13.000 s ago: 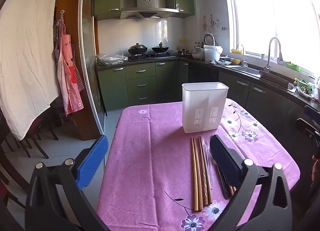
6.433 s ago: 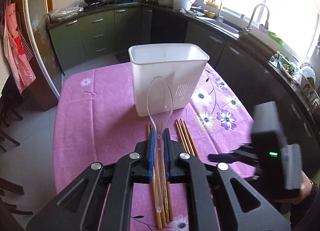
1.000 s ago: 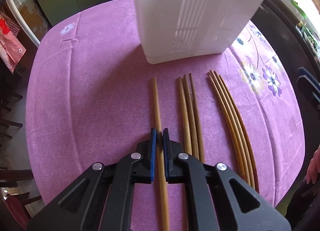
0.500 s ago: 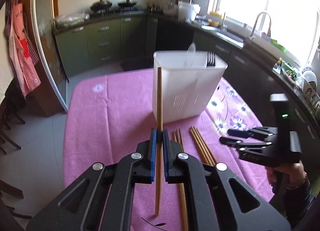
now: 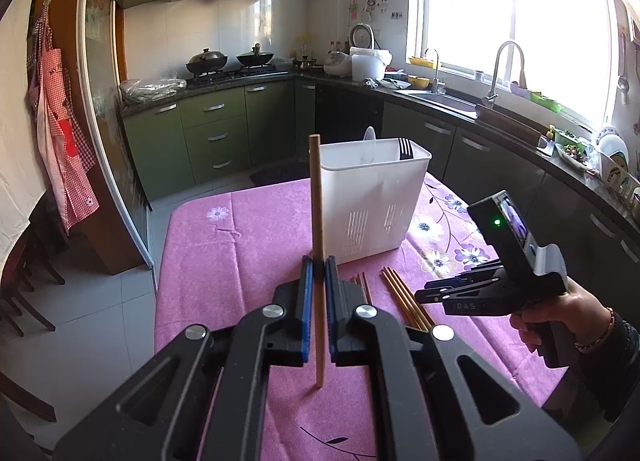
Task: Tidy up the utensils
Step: 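Lift the chopstick with the left tool while the right tool grasps a dark chopstick, then drop the chopstick into the holder with the left tool while the right tool carries its chopstick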
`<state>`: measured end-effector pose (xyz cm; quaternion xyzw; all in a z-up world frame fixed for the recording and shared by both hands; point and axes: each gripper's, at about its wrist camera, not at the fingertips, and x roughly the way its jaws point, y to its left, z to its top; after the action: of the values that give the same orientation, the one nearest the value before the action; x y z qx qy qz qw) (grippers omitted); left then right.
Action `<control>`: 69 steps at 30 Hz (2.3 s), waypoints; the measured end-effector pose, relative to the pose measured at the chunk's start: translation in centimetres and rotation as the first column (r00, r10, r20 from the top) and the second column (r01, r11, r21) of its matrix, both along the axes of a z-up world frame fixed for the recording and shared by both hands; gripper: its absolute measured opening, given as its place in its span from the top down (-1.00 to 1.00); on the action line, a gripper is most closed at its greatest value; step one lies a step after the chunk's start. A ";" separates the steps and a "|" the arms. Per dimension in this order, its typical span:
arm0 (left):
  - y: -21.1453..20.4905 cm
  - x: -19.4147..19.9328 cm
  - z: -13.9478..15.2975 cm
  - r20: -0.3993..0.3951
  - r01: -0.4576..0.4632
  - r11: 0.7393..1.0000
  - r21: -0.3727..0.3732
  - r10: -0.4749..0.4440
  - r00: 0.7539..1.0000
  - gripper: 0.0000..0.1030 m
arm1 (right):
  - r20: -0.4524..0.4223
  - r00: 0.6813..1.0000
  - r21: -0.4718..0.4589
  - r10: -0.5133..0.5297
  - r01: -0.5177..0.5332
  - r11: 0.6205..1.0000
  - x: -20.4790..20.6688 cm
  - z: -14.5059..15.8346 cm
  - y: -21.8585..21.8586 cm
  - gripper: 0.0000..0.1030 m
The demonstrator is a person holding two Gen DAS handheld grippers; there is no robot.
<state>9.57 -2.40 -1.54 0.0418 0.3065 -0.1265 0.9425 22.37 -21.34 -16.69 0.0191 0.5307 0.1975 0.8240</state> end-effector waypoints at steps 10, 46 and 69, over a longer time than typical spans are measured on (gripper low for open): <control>0.1 -0.3 0.0 -0.001 0.008 1.000 0.001 -0.008 1.000 0.88 | 0.005 1.000 -0.110 0.019 -0.018 0.994 0.4 -0.7 3.1 0.64; 0.0 -0.5 0.1 -0.019 0.033 0.999 0.003 -0.033 0.999 0.88 | 0.508 0.857 0.059 -0.088 0.067 0.996 -12.5 13.1 -2.3 0.88; -2.4 2.0 11.8 0.157 0.099 0.994 -0.036 -0.092 0.983 0.88 | 0.499 0.861 0.091 -0.095 0.057 0.994 -13.6 13.2 -3.4 0.87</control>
<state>11.62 -4.77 10.23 0.0455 0.2268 -0.1746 0.9571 8.78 -24.70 -3.53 0.0181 0.2890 0.1821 0.9397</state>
